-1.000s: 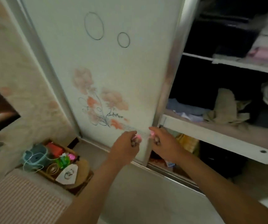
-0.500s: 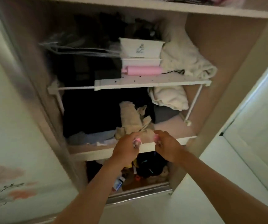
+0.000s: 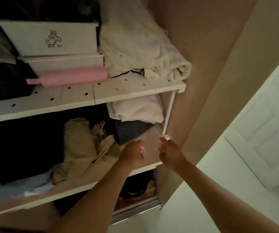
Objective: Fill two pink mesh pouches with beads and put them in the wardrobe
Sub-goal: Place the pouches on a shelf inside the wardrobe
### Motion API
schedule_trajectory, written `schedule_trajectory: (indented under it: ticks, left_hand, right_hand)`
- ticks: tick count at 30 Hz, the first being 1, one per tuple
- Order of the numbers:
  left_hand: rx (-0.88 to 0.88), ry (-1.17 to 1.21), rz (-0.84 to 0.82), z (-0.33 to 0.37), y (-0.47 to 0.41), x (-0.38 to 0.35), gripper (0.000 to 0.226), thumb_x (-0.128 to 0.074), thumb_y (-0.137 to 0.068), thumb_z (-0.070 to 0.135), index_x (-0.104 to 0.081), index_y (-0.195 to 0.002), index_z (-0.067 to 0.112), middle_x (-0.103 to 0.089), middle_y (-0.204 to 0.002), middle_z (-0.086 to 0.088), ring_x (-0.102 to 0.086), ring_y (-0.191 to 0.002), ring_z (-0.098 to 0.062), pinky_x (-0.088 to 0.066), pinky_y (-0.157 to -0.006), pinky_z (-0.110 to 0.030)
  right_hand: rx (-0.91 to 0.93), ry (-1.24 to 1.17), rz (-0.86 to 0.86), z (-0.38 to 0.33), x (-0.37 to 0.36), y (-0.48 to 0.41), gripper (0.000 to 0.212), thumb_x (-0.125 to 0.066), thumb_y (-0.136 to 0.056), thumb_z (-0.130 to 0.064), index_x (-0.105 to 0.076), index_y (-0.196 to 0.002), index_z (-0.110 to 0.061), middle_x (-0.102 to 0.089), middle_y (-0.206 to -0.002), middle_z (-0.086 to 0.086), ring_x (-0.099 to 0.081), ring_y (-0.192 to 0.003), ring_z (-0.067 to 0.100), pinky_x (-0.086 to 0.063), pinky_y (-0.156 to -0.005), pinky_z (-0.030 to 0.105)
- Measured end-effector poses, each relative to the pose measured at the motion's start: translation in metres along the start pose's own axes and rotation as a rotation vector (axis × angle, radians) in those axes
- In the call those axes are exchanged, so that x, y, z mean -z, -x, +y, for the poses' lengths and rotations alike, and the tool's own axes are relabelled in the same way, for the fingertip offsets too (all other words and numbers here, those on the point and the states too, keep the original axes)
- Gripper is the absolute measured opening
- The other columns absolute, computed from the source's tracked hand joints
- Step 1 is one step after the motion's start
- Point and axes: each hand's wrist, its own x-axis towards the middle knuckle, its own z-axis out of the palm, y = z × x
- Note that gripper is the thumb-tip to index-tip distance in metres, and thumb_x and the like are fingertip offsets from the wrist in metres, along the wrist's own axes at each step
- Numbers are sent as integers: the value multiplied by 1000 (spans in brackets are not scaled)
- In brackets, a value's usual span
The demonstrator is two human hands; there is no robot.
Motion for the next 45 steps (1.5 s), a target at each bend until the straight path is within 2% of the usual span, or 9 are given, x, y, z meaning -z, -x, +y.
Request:
schedule_trajectory:
  ticks: [7, 13, 16, 20, 25, 30, 33, 35, 45]
  left_hand:
    - [-34, -64, -77, -6, -60, -26, 14, -51, -87, 18, -54, -100, 24, -59, -104, 1, -57, -100, -22, -50, -79, -35]
    - [-182, -266, -31, -6, -79, -43, 30, -55, -92, 26, -57, -121, 23, -54, -130, 0, -45, -123, -25, -36, -102, -35]
    - [-304, -210, -30, 5, -86, -53, 25, -56, -90, 28, -59, -115, 31, -63, -117, 5, -55, -114, -20, -39, -100, -35]
    - [-335, -146, -58, 18, -94, -60, 26, -61, -88, 32, -58, -114, 36, -66, -113, 8, -59, -108, -20, -40, -90, -33]
    - [-299, -43, -31, 29, -105, -68, 21, -61, -92, 34, -65, -113, 29, -69, -113, 5, -61, -109, -18, -38, -88, -31]
    - [-216, 97, 6, 36, -118, -76, 14, -62, -93, 33, -68, -99, 22, -69, -99, 6, -63, -93, -9, -42, -76, -20]
    - [-171, 34, -35, 37, -122, -77, 22, -54, -96, 38, -72, -100, 26, -71, -102, 3, -66, -96, -16, -49, -81, -28]
    - [-165, 2, -49, 36, -121, -75, 27, -49, -98, 40, -72, -100, 27, -72, -103, 4, -66, -98, -16, -47, -83, -31]
    - [-306, -48, -210, 22, -108, -44, 38, -49, -98, 20, -55, -135, 25, -60, -134, 0, -54, -124, -21, -41, -104, -36]
  right_hand:
    - [-63, 144, -88, 18, -25, -53, 67, -44, -103, -15, -14, -163, -22, -44, -149, 6, -46, -129, 26, -49, -100, 38]
    - [-115, 210, -105, 24, -38, -62, 68, -44, -104, -16, -14, -164, -21, -42, -152, 9, -47, -128, 28, -49, -97, 39]
    - [-135, 156, -26, 27, -39, -53, 66, -52, -101, -18, -25, -161, -17, -41, -153, 10, -48, -132, 30, -53, -97, 41]
    - [-173, 119, 159, 27, -46, -30, 45, -68, -89, -14, -61, -134, -16, -55, -129, 14, -61, -112, 37, -61, -71, 45]
    - [-220, 0, 204, 32, -57, -21, 53, -69, -83, -1, -63, -134, -16, -56, -125, 15, -67, -98, 37, -61, -74, 45]
    - [-201, -30, 342, 37, -61, -24, 62, -64, -79, 12, -67, -132, -22, -59, -130, 16, -66, -106, 39, -61, -85, 44]
    - [-190, -85, 345, 37, -55, -26, 47, -47, -94, -2, -65, -133, -21, -54, -138, 9, -57, -123, 33, -52, -104, 40]
    - [-219, -113, 310, 37, -54, -31, 46, -50, -92, 2, -66, -131, -17, -52, -142, 8, -56, -125, 32, -52, -102, 44]
    - [-275, 123, 187, 16, -41, -33, 61, -45, -86, -7, -53, -146, -13, -50, -142, 18, -53, -126, 43, -49, -102, 49]
